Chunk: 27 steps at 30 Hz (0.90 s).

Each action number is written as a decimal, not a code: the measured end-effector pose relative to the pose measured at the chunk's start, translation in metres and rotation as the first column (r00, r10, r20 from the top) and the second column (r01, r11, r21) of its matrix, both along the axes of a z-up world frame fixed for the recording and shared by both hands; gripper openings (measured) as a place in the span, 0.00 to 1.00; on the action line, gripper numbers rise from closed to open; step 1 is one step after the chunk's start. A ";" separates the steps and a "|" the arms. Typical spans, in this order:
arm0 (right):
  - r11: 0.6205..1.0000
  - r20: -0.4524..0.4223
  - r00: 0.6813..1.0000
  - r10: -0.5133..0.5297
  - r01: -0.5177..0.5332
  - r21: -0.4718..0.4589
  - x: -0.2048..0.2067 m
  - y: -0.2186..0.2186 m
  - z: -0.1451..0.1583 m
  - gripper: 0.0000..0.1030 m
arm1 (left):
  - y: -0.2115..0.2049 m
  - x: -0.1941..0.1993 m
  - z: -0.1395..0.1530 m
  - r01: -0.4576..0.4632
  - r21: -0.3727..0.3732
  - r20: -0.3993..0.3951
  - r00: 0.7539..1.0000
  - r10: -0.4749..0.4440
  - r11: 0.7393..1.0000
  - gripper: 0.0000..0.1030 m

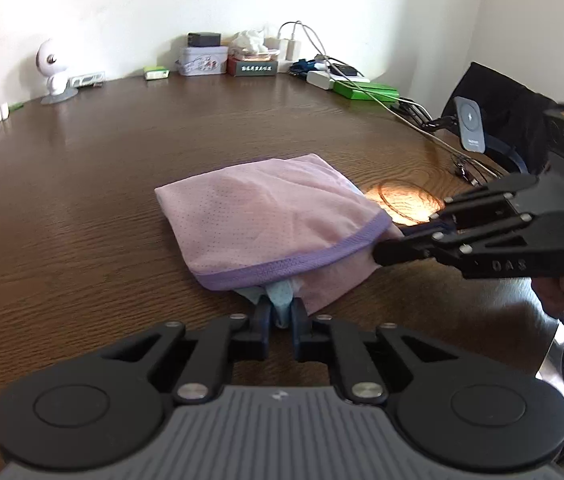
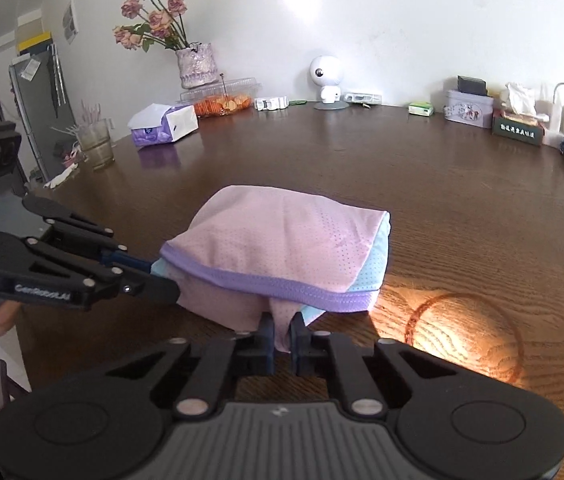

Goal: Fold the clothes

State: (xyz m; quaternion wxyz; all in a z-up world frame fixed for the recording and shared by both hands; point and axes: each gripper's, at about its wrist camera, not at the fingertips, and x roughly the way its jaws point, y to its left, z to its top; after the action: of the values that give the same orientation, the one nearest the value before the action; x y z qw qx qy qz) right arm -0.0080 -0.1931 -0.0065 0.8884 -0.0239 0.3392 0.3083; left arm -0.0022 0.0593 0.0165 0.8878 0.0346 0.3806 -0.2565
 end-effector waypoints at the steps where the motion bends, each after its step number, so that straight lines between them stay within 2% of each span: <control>1: 1.000 0.006 1.000 -0.012 0.013 -0.006 -0.004 -0.001 -0.001 0.06 | -0.004 0.002 0.000 -0.004 0.005 -0.003 1.000 0.004 1.000 0.07; 8: 0.990 0.011 0.991 -0.135 0.136 -0.038 -0.026 -0.029 0.002 0.05 | -0.040 0.005 0.000 0.057 -0.018 -0.004 0.998 -0.057 0.998 0.07; 13: 0.986 0.021 0.987 -0.162 0.162 -0.037 -0.022 -0.044 0.010 0.05 | -0.059 0.019 0.003 0.080 0.004 -0.011 0.997 -0.080 0.997 0.07; 16: 0.984 0.022 0.985 -0.172 0.173 -0.042 0.001 -0.043 0.012 0.05 | -0.063 0.040 0.006 0.065 0.015 -0.018 0.998 -0.065 0.998 0.07; 21: 0.978 -0.035 0.979 -0.200 0.197 -0.071 0.058 -0.030 0.015 0.05 | -0.072 0.095 0.011 0.035 0.053 -0.036 0.999 -0.034 0.998 0.06; 27: 0.965 -0.075 0.966 -0.249 0.241 -0.102 0.151 -0.024 0.013 0.05 | -0.084 0.178 0.022 0.006 0.093 -0.034 0.999 -0.003 0.996 0.06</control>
State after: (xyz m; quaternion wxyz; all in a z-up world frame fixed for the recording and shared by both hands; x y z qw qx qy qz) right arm 0.1428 -0.2167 0.0062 0.9020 -0.0092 0.3919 0.1808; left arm 0.1762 -0.0246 0.0380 0.8781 0.0725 0.4069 -0.2412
